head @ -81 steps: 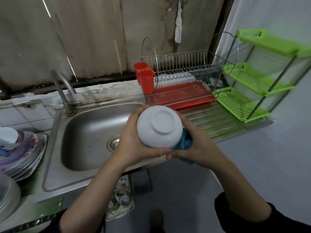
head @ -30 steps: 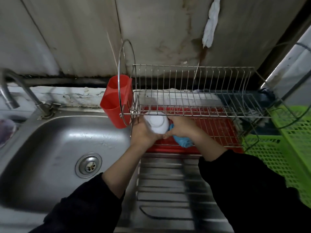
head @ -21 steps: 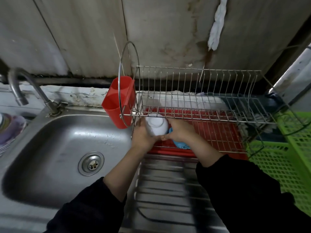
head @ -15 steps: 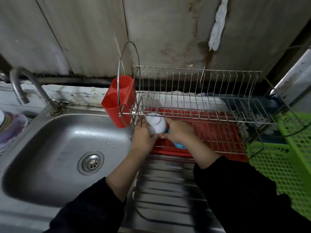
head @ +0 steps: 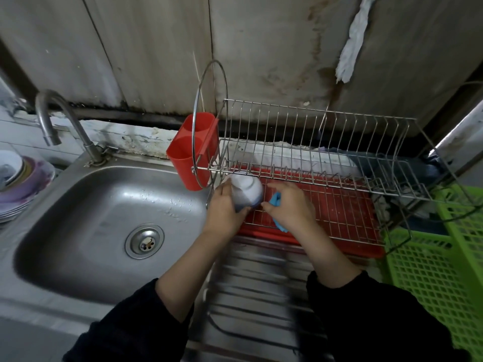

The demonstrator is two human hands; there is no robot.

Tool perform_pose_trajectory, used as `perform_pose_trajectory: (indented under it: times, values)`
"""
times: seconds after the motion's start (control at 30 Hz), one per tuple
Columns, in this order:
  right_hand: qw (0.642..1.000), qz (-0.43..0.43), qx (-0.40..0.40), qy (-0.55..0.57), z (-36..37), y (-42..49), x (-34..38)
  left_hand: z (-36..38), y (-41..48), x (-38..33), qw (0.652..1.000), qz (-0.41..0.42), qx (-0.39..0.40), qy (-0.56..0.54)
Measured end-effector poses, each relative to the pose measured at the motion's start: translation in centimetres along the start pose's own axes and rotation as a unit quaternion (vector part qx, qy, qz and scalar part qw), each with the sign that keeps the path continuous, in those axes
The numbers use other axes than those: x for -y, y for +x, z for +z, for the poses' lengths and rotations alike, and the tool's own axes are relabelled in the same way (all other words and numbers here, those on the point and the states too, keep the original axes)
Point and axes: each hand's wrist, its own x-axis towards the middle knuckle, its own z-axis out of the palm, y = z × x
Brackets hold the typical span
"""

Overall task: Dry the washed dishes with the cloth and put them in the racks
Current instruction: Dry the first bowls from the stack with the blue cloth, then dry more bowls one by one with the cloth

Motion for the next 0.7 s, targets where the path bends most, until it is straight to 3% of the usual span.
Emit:
perform_pose_trajectory:
  times: [0.17,0.33,0.53,0.7]
  values:
    - [0.995,-0.069,-0.049,0.049,0.0,-3.5,0.7,-3.3,-3.7,-0.2,0.998,0.054,-0.023,0.014]
    - [0.988,-0.091,-0.058,0.11,0.8,-6.1,2.9,-8.1,-6.5,0.7,0.996,0.038,0.03,0.071]
    - [0.982,-0.143,-0.028,0.115,2.0,-8.6,9.8,-15.7,-10.1,4.2,0.978,0.021,-0.01,0.209]
    - [0.982,-0.172,0.041,0.067,3.6,-10.9,18.5,-23.3,-13.6,9.3,0.963,-0.047,-0.006,0.265]
